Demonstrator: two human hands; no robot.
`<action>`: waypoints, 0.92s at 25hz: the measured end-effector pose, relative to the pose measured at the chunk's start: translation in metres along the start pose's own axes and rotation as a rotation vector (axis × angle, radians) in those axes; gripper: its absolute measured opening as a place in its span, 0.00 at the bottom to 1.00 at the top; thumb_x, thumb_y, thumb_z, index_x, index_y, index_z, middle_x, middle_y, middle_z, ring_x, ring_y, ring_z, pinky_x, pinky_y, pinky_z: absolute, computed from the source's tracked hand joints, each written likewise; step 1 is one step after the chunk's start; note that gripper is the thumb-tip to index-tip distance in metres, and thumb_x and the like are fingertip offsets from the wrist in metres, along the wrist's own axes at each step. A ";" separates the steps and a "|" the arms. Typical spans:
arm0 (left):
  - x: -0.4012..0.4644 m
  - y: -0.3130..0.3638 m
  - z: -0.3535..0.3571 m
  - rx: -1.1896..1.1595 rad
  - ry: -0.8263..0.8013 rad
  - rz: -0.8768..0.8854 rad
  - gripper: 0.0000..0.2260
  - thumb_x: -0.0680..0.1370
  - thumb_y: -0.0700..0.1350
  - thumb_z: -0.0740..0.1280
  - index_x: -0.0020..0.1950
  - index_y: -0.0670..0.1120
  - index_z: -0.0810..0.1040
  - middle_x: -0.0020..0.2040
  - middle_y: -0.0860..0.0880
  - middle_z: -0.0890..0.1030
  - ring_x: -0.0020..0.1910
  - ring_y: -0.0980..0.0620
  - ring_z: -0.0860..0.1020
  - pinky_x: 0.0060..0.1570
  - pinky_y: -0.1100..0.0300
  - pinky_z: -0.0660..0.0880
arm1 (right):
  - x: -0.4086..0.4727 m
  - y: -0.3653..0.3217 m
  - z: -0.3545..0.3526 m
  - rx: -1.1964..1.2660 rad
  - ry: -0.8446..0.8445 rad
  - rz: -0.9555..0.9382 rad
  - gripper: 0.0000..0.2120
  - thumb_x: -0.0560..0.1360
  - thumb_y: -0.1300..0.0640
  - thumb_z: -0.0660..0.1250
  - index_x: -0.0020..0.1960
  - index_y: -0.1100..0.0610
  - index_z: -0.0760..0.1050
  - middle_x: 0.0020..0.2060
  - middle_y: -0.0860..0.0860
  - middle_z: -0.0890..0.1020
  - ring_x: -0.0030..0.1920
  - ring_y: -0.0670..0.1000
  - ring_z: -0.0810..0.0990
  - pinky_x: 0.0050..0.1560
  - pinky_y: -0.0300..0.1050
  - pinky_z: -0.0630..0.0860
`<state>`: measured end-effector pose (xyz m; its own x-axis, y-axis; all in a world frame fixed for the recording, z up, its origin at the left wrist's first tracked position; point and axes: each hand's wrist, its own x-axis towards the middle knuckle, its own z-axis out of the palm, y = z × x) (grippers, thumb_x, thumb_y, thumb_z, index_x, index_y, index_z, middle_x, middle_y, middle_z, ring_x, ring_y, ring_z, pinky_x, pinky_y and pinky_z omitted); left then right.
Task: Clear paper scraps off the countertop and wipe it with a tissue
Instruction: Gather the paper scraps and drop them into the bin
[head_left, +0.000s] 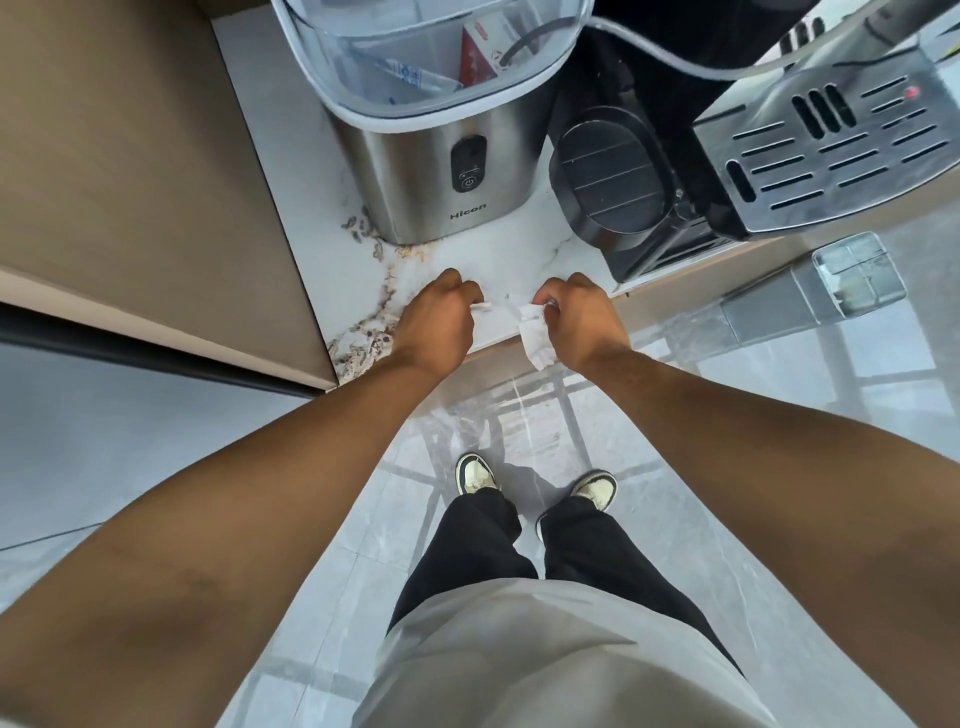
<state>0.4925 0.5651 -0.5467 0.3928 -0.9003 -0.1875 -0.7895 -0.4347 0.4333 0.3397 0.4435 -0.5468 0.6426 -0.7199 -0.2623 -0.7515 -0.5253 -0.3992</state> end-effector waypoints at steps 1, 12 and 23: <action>0.001 0.004 -0.002 -0.002 0.001 0.019 0.15 0.75 0.29 0.61 0.57 0.42 0.80 0.53 0.42 0.75 0.47 0.38 0.78 0.45 0.47 0.77 | -0.003 0.005 -0.005 0.004 0.013 0.016 0.09 0.79 0.63 0.62 0.56 0.56 0.78 0.55 0.58 0.76 0.49 0.57 0.79 0.50 0.42 0.75; 0.022 0.124 0.020 0.001 -0.078 0.256 0.07 0.77 0.38 0.64 0.54 0.40 0.79 0.54 0.42 0.75 0.46 0.38 0.78 0.49 0.48 0.77 | -0.057 0.110 -0.071 0.161 0.138 0.196 0.11 0.77 0.64 0.61 0.53 0.55 0.80 0.57 0.55 0.75 0.49 0.55 0.78 0.52 0.41 0.74; 0.057 0.320 0.081 0.118 -0.190 0.482 0.06 0.77 0.39 0.63 0.52 0.41 0.78 0.52 0.43 0.78 0.51 0.41 0.77 0.49 0.48 0.75 | -0.132 0.282 -0.149 0.266 0.275 0.459 0.12 0.75 0.60 0.61 0.51 0.55 0.82 0.53 0.54 0.73 0.50 0.56 0.78 0.52 0.42 0.74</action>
<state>0.2244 0.3730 -0.4904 -0.1118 -0.9819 -0.1530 -0.9113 0.0399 0.4098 0.0208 0.3233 -0.4935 0.1722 -0.9563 -0.2364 -0.8571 -0.0272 -0.5145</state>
